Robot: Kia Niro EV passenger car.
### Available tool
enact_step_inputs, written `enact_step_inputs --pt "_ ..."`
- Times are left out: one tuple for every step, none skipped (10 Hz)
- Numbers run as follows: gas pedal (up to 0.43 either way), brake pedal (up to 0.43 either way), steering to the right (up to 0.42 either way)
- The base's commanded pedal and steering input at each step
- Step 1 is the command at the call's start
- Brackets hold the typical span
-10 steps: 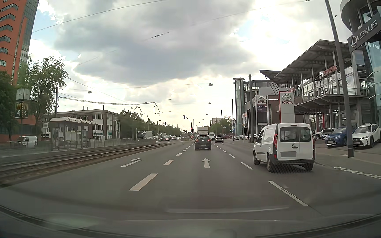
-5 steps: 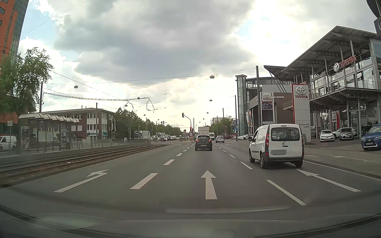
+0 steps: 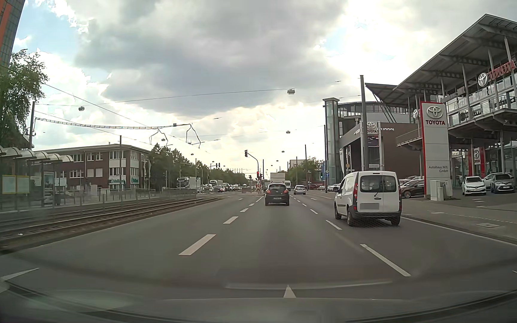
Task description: Follow the waypoints while adhering to traffic rules and regulations
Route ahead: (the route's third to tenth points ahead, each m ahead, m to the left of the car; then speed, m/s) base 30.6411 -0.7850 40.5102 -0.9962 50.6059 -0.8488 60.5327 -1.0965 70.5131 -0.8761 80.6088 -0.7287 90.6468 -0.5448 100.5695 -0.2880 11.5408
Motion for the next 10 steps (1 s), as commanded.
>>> enact_step_inputs --pt "0.000 0.043 -0.002" --pt "0.000 0.037 -0.001" --pt "0.000 0.043 -0.001" --pt "0.000 0.037 -0.001" --pt "0.000 0.037 -0.001" --pt "0.000 0.030 -0.001" --pt "0.000 0.030 -0.001" --pt "0.000 0.037 -0.001" --pt "0.000 0.030 -0.001" --pt "0.000 0.030 -0.001"
